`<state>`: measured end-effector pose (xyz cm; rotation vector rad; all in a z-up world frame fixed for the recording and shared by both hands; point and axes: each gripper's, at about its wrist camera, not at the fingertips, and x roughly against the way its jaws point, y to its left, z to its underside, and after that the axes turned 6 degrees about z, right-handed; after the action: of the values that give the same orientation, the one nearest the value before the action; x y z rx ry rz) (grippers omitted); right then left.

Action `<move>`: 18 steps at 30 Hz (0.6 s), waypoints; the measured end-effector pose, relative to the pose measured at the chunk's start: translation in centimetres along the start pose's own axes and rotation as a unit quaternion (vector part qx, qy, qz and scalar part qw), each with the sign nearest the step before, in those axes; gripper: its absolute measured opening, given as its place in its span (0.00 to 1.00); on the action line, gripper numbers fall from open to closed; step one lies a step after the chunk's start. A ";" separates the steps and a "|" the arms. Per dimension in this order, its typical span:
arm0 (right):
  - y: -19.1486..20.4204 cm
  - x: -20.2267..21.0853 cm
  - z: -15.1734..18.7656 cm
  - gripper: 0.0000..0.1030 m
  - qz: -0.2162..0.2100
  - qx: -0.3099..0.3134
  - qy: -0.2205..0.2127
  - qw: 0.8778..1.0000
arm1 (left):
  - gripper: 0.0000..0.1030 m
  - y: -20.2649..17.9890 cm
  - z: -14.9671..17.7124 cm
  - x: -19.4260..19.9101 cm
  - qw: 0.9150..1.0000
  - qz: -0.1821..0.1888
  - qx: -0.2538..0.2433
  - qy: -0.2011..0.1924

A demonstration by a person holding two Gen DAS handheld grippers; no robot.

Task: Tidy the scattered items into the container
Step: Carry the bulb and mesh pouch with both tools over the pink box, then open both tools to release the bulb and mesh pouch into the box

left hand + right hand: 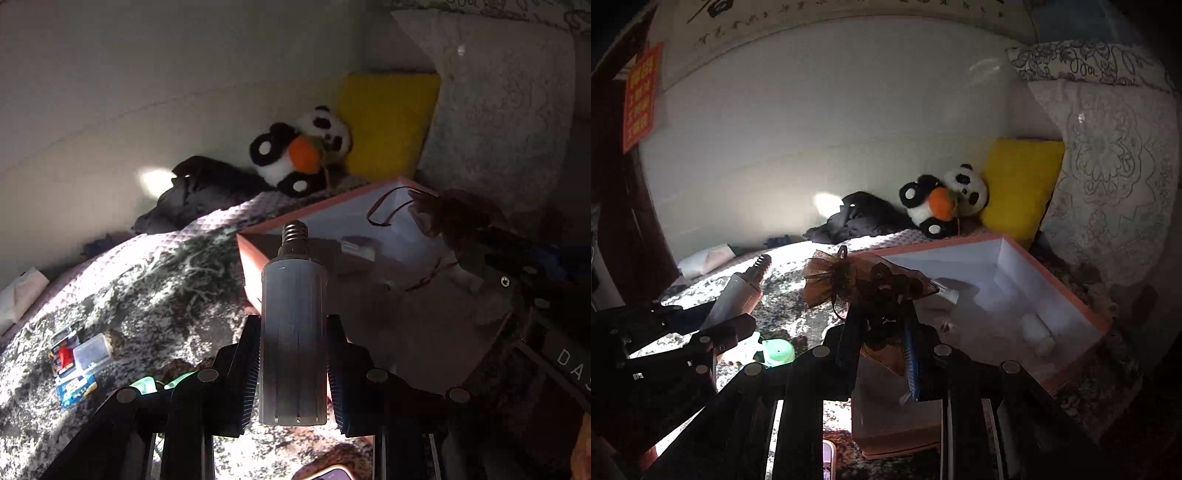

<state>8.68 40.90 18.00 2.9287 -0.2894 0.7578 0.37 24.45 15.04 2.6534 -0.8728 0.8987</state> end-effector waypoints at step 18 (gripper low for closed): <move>-10.0 -9.2 -2.1 0.21 0.098 -0.076 0.037 0.992 | 0.27 -7.0 -5.6 -11.8 0.995 0.065 -0.048 0.062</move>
<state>1.88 52.41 14.77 2.7501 -0.6067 0.8284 -5.71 37.69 12.27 2.4551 -1.0390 1.0117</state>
